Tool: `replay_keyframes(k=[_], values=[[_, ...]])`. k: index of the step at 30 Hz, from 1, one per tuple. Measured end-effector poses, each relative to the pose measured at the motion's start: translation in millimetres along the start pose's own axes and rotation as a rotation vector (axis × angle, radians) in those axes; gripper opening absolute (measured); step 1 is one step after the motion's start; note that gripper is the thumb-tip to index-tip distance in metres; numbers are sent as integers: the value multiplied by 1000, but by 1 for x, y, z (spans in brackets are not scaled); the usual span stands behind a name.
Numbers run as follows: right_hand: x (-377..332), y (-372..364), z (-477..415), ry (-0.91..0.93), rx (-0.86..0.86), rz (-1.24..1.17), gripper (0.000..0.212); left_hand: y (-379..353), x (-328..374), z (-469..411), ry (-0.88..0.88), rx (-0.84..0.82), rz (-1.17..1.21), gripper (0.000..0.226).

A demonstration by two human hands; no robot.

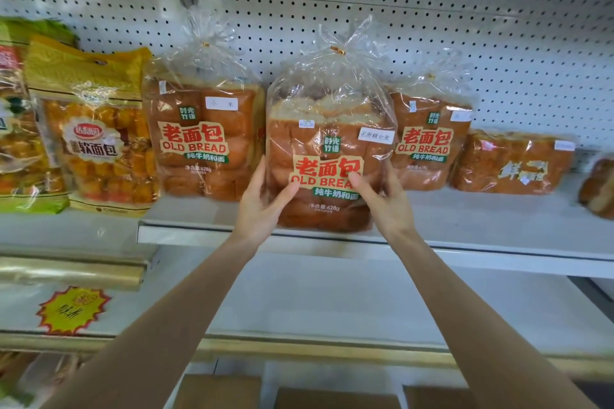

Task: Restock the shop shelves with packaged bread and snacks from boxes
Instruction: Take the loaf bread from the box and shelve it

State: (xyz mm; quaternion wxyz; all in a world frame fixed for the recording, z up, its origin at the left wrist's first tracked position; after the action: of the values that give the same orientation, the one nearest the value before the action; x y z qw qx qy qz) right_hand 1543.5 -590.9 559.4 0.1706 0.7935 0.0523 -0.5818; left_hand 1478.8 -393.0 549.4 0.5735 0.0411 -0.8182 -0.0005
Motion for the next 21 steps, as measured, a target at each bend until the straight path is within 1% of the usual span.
replay_keyframes(k=[2,6,8,9,11,13,21], values=[[2,1,2,-49,-6,23,53,-2,1,3,2,12,-16,57],[-1,2,2,-143,-6,-87,27,1,-1,-5,63,25,-42,55],[-2,3,1,-164,9,-94,18,4,-4,-9,89,48,-41,55],[-1,4,0,-174,16,-93,19,5,-5,-10,102,60,-40,55],[2,4,-3,-190,29,-90,32,6,-8,-13,116,70,-42,53],[3,4,-7,-205,37,-83,38,7,-10,-16,126,79,-39,53],[8,3,-23,-212,46,-82,43,10,-19,-31,122,87,-25,54]])
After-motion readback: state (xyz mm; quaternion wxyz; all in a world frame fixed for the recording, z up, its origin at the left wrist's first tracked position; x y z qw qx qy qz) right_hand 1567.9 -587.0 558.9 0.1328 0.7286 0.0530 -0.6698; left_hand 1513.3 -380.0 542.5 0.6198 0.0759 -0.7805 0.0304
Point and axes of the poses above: each hand's wrist, its own z-axis away from the middle knuckle, its own y-axis out of the back of the hand, x = y × z, the point moved 4 cm from there along -z, towards the middle knuckle, and after that the axes turned 14 degrees about -x, right-handed, at the moved point
